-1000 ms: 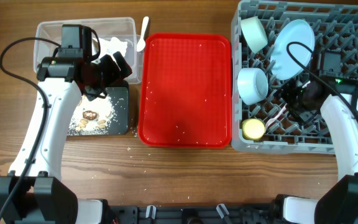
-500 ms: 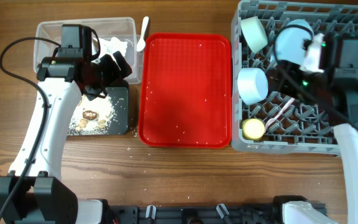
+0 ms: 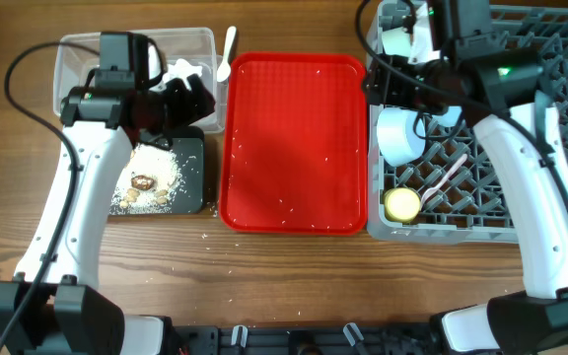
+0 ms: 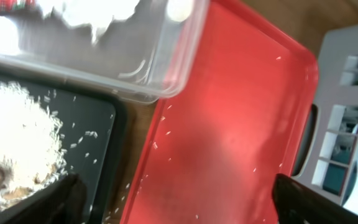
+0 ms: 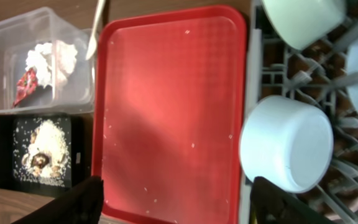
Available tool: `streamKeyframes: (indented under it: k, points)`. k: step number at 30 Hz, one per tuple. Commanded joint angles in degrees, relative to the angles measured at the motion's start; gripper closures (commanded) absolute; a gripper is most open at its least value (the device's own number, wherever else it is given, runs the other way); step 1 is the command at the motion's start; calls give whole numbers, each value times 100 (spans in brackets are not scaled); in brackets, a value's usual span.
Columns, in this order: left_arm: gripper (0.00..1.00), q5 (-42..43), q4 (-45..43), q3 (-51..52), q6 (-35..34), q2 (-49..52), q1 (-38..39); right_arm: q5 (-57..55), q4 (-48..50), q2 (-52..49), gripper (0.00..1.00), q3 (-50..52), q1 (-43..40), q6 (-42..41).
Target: Sort waste into correct bins and load items into the dishwasher rack
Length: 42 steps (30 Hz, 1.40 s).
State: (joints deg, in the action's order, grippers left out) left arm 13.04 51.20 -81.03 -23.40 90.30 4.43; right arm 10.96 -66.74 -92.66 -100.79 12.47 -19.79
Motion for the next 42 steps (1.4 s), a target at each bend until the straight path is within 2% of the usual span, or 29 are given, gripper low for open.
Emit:
streamKeyframes:
  k: [1, 6, 8, 10, 13, 19, 29, 34, 35, 37, 39, 42]
  points:
    - [1, -737, 120, -907, 409, 138, 439, 35, -374, 313, 20, -190, -442, 28]
    - [0, -1040, 529, -2673, 903, 1491, 894, -7, -1141, 446, 17, -190, -811, 188]
    - [0, -1364, 745, -3744, 1154, 2273, 1075, -105, -1410, 444, 17, -188, -809, 197]
    - [0, -2063, 990, -5283, 1823, 3460, 1351, -103, -1547, 444, 17, -188, -809, 201]
    - [0, -2745, 658, -6006, 2688, 4439, 1589, -105, -1587, 444, 17, -188, -809, 210]
    - [0, -2791, -605, -5998, 2918, 5357, 1574, -299, -1692, 444, 17, -184, -809, 319]
    - [0, -2723, -1233, -5998, 2894, 6183, 1128, -387, -1711, 442, 17, -184, -809, 326]
    - [1, -2702, -1545, -5998, 2588, 6387, 1110, -498, -1694, 439, 17, -184, -809, 330]
    - [2, -2702, -1517, -5998, 2551, 6413, 1110, -516, -1692, 439, 17, -184, -809, 328]
    - [13, -2704, -1403, -5998, 2524, 6500, 1117, -527, -1685, 439, 17, -184, -809, 330]
    - [19, -2702, -1235, -5995, 2393, 6526, 1119, -575, -1687, 439, 17, -184, -809, 330]
    - [22, -2704, -1108, -5993, 2376, 6529, 1119, -608, -1690, 439, 17, -184, -809, 328]
